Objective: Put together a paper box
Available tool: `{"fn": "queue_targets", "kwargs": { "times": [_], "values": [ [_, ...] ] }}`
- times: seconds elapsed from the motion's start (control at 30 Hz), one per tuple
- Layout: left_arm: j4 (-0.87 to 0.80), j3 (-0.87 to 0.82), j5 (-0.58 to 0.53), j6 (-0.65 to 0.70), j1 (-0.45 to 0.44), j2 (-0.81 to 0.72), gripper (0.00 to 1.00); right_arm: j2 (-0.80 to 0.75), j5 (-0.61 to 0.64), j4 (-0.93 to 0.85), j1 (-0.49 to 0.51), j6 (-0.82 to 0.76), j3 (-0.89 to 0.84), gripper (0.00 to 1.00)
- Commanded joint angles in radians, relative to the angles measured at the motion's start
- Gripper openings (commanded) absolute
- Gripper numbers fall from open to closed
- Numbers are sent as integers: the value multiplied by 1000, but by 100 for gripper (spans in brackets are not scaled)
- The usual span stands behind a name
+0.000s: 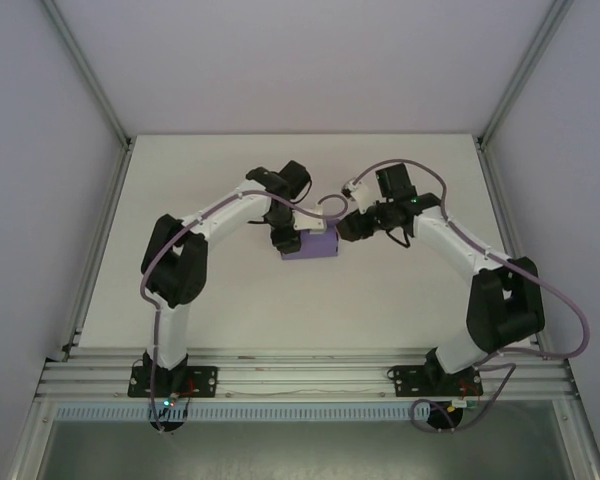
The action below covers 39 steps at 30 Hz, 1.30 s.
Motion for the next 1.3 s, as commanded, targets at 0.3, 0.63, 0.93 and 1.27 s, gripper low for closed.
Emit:
{"fn": "queue_targets", "kwargs": {
  "times": [0.3, 0.63, 0.93, 1.27],
  "values": [
    [-55, 44, -18, -18, -8, 50, 39, 56, 10, 26, 11, 65, 45, 18],
    [-25, 45, -25, -43, -10, 47, 39, 4, 20, 195, 35, 343, -39, 0],
    [14, 58, -12, -75, -14, 48, 40, -72, 382, 377, 186, 677, -184, 0],
    [24, 54, -19, -85, -17, 46, 42, -24, 530, 476, 208, 604, -301, 0]
  ]
}}
